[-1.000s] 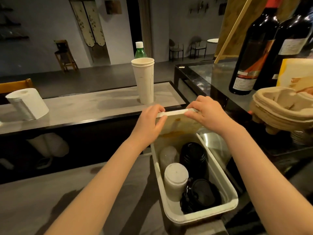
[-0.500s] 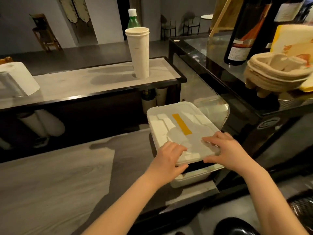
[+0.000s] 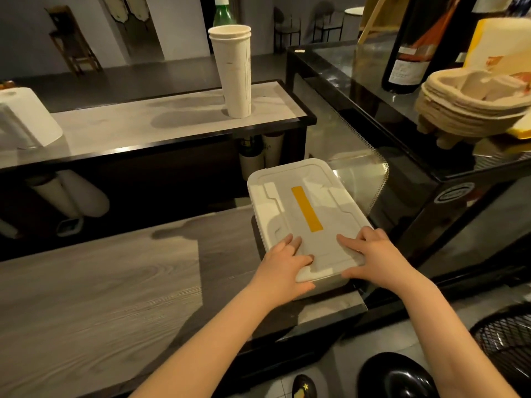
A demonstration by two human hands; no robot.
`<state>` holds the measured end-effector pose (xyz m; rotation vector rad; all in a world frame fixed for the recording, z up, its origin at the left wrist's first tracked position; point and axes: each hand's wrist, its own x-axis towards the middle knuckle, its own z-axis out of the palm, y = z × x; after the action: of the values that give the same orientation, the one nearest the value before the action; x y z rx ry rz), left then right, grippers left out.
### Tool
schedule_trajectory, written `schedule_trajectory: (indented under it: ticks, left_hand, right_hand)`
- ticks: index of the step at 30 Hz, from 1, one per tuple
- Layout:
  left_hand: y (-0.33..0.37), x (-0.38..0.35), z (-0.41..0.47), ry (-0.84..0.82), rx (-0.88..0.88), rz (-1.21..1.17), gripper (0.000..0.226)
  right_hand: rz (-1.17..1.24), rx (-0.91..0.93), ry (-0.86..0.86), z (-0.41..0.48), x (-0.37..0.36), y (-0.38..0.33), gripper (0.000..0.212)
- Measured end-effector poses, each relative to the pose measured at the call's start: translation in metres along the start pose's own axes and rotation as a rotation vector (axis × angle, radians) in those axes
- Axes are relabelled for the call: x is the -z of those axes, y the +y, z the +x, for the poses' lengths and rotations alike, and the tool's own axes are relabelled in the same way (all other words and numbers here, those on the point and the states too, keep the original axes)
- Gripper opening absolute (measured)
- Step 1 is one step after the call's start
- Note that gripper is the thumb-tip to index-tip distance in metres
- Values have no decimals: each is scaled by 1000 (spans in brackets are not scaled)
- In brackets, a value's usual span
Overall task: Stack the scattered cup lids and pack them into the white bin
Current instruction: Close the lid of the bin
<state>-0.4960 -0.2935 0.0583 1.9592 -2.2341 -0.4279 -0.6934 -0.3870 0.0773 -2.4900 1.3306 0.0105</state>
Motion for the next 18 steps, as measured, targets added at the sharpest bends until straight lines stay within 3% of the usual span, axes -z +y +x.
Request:
schedule_trajectory:
  ticks: [7, 14, 18]
  left_hand:
    - [-25, 16, 32, -2, 34, 97, 67]
    - [-37, 28, 50, -8, 69, 88, 66]
    - [-40, 22, 47, 21, 53, 101, 71]
  right_hand:
    - [5, -49, -94, 40, 11, -14, 78]
    - [68, -40, -74, 64, 18, -13, 83]
    - [-11, -39, -79, 65, 20, -16, 82]
